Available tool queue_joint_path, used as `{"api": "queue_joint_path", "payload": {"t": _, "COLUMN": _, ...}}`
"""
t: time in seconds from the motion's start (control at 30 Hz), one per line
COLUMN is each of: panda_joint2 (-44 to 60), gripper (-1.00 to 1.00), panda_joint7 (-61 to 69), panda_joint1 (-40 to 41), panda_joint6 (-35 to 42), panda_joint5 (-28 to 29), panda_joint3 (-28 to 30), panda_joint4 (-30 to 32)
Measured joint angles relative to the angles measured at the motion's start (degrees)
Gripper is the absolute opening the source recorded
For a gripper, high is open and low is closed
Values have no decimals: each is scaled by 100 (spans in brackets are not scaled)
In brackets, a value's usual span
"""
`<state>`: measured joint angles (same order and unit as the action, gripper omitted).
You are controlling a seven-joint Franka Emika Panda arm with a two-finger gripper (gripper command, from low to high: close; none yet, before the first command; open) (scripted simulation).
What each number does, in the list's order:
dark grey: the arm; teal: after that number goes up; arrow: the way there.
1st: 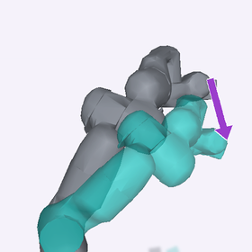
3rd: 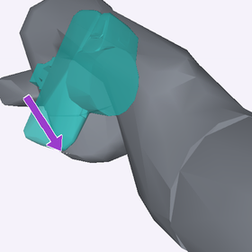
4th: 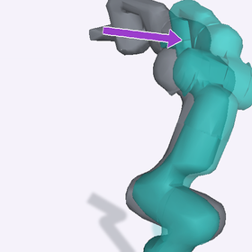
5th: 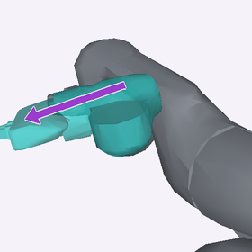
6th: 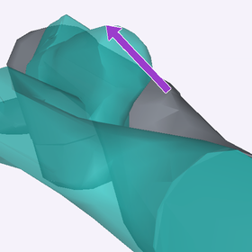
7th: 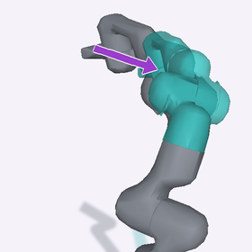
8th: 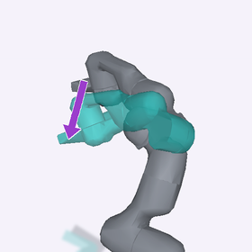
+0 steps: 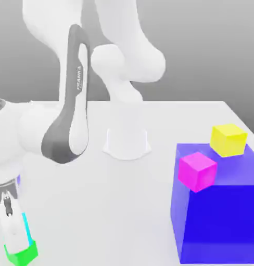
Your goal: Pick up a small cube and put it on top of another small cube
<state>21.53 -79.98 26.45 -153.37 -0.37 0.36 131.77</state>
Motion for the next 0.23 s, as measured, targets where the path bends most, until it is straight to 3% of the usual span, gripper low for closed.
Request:
{"api": "queue_joint_path", "payload": {"t": 0.1, "panda_joint2": 56, "gripper": 100, "panda_joint7": 1, "panda_joint1": 1, "panda_joint6": -47, "panda_joint5": 1, "panda_joint3": 2, "panda_joint4": -6}}
{"api": "queue_joint_path", "payload": {"t": 0.23, "panda_joint2": -526, "gripper": 100, "panda_joint7": -6, "panda_joint1": -3, "panda_joint6": 509, "panda_joint5": 13, "panda_joint3": 10, "panda_joint4": 23}}
